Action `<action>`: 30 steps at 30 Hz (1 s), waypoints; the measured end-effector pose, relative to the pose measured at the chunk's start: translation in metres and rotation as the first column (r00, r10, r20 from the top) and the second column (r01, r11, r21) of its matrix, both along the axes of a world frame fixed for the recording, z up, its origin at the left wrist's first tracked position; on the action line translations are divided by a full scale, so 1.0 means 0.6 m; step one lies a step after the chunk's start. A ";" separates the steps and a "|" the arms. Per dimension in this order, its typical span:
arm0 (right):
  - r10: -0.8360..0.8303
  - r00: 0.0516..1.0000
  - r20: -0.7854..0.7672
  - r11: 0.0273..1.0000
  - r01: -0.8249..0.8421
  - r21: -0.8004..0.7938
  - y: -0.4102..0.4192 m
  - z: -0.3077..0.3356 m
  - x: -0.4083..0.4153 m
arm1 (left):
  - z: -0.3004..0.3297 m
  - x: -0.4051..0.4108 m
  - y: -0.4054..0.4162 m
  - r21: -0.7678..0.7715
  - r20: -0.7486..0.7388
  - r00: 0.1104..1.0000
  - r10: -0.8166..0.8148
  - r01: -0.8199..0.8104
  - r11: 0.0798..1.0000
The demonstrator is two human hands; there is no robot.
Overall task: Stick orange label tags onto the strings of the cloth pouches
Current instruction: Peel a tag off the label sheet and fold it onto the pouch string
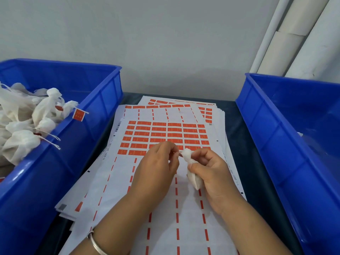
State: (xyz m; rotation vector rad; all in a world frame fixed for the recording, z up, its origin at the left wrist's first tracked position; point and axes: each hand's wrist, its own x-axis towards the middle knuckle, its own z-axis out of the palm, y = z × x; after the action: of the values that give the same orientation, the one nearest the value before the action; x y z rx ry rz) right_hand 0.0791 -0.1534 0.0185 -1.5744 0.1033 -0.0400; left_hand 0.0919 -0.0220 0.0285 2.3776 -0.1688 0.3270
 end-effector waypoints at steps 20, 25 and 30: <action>0.259 0.965 -0.047 0.962 -0.262 -0.073 0.002 0.009 -0.006 | -0.011 0.023 0.012 -0.077 -0.029 0.963 0.268 -0.270 0.960; 0.456 0.887 -0.078 0.872 -0.463 -0.162 -0.004 0.019 -0.009 | -0.008 0.019 0.015 -0.097 0.004 0.987 0.161 -0.160 0.982; 0.502 0.865 0.013 0.861 -0.499 -0.099 -0.007 0.027 -0.017 | 0.004 0.009 0.021 -0.126 0.114 0.993 0.039 -0.024 0.992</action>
State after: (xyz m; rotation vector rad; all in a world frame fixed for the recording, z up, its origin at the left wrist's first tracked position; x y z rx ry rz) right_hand 0.0691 -0.1574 0.0348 -1.6498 -0.3479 0.3397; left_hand 0.0974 -0.0096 0.0309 2.2409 -0.1604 0.4785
